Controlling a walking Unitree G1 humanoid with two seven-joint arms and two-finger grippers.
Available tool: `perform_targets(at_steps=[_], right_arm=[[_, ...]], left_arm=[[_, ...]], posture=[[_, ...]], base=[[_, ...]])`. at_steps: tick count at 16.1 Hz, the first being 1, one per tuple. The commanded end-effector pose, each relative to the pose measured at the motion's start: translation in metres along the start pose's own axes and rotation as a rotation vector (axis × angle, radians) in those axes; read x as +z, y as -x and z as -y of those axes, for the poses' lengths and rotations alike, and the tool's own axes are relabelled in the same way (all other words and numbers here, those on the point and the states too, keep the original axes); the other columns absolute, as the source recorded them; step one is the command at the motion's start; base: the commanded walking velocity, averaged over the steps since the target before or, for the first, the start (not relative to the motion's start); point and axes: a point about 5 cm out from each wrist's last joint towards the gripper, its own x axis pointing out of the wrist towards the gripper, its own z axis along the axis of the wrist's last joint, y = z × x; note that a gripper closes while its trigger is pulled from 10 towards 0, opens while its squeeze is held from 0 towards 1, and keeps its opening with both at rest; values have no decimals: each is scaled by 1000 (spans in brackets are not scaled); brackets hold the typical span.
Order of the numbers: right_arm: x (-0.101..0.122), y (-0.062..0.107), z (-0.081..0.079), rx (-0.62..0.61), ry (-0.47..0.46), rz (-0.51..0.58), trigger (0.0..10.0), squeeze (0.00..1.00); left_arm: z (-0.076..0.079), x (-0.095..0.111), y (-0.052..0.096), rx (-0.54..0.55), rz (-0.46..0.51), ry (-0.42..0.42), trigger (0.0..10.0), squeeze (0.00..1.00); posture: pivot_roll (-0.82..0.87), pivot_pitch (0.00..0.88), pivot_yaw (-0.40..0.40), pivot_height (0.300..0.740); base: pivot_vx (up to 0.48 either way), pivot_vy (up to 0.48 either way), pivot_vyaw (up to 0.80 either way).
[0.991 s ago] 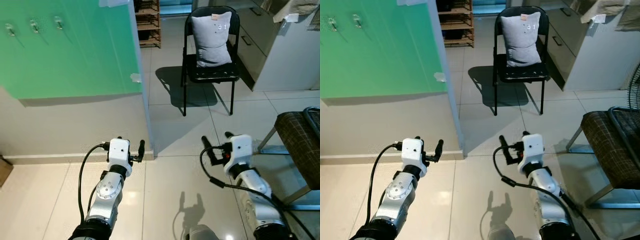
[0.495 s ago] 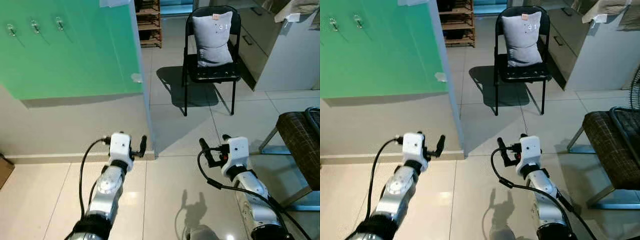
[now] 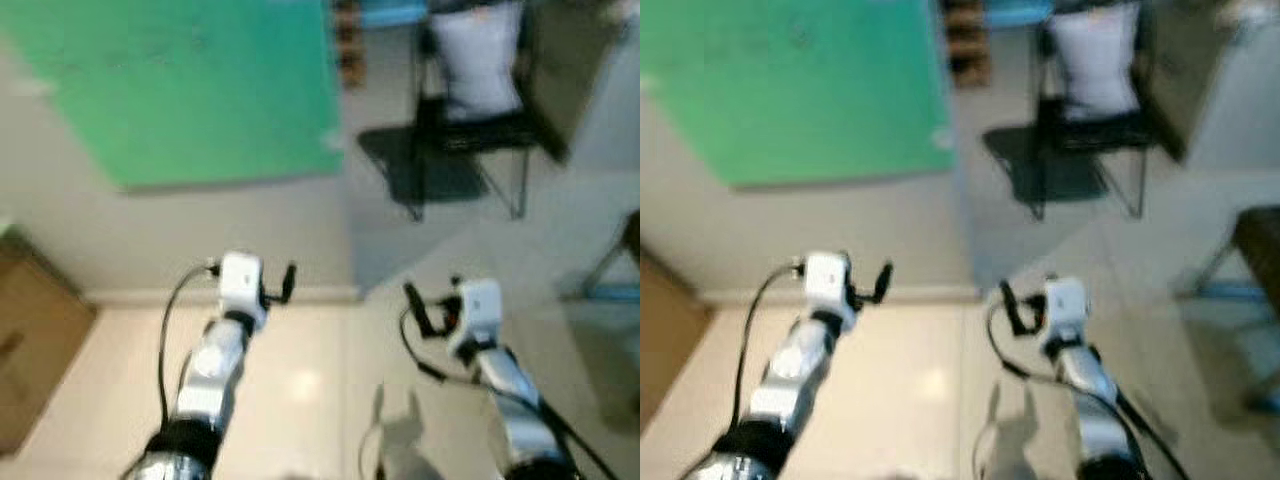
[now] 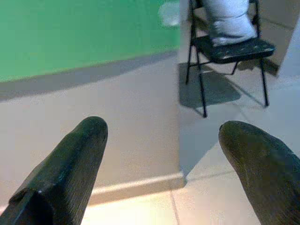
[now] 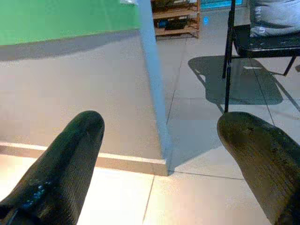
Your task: Hang keys on a hook
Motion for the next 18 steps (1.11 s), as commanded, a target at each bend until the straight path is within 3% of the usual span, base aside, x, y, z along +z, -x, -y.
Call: perform_targets(at_steps=[1, 10, 13, 18], right_arm=[[3, -3, -5, 12, -12, 21, 10000, 0], [-2, 2, -3, -5, -21, 8, 10000, 0], [-2, 3, -4, -6, -21, 4, 10000, 0], [-5, 4, -5, -4, -23, -4, 10000, 0]], left_arm=[[-9, 5, -2, 16, 4, -10, 10000, 0], [-7, 3, -3, 15, -11, -12, 10000, 0], [-5, 5, -2, -9, 12, -54, 10000, 0], [-2, 5, -1, -30, 19, -58, 10000, 0]], posture=[[-314, 0, 154, 740], [-330, 0, 163, 740], [-332, 0, 165, 740], [-332, 0, 169, 740]], base=[[0, 480, 0], [0, 480, 0], [0, 0, 0], [283, 389, 0]])
